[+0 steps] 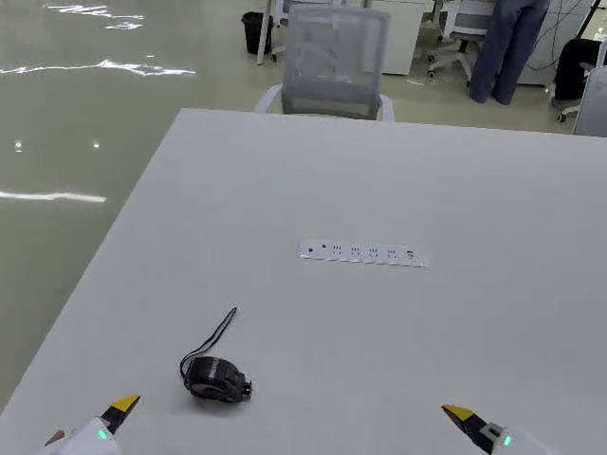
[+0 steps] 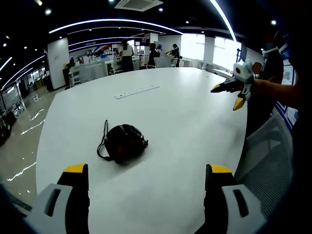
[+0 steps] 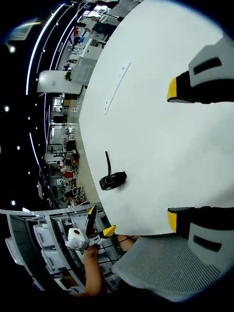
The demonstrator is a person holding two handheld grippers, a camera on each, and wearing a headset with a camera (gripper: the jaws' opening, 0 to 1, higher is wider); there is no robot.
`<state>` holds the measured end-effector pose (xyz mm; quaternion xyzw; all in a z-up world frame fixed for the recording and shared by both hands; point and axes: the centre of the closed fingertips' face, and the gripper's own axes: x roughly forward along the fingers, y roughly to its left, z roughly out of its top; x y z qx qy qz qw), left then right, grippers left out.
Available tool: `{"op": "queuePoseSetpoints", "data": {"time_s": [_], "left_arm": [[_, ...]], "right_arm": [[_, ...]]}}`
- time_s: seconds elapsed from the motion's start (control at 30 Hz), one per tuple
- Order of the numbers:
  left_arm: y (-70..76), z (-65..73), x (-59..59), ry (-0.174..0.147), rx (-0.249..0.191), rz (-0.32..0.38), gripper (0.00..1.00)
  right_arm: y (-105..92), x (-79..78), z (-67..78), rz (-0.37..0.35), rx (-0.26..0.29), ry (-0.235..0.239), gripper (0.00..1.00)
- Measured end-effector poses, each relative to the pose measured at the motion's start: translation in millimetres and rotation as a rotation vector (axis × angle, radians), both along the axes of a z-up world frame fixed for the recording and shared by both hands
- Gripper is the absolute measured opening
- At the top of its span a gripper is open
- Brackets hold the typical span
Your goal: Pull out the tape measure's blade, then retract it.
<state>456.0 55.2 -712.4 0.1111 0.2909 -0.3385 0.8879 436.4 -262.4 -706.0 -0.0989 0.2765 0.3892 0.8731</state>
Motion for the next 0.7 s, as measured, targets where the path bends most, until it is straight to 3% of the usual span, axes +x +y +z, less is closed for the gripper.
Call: {"op": "queuePoseSetpoints", "data": {"time_s": [0.33,0.7], "left_arm": [[-2.5,-2.6,2.8,0.002,0.018,-0.020,0.99],[-0.5,4.8,5.3,-0.008,0.018,-0.022,0.99]], "right_arm": [[-15.4,-6.6,6.2,-0.033,0.008,-0.005,0.90],[-13.3,-9.3,10.1,-0.024,0.014,0.000,0.90]]}}
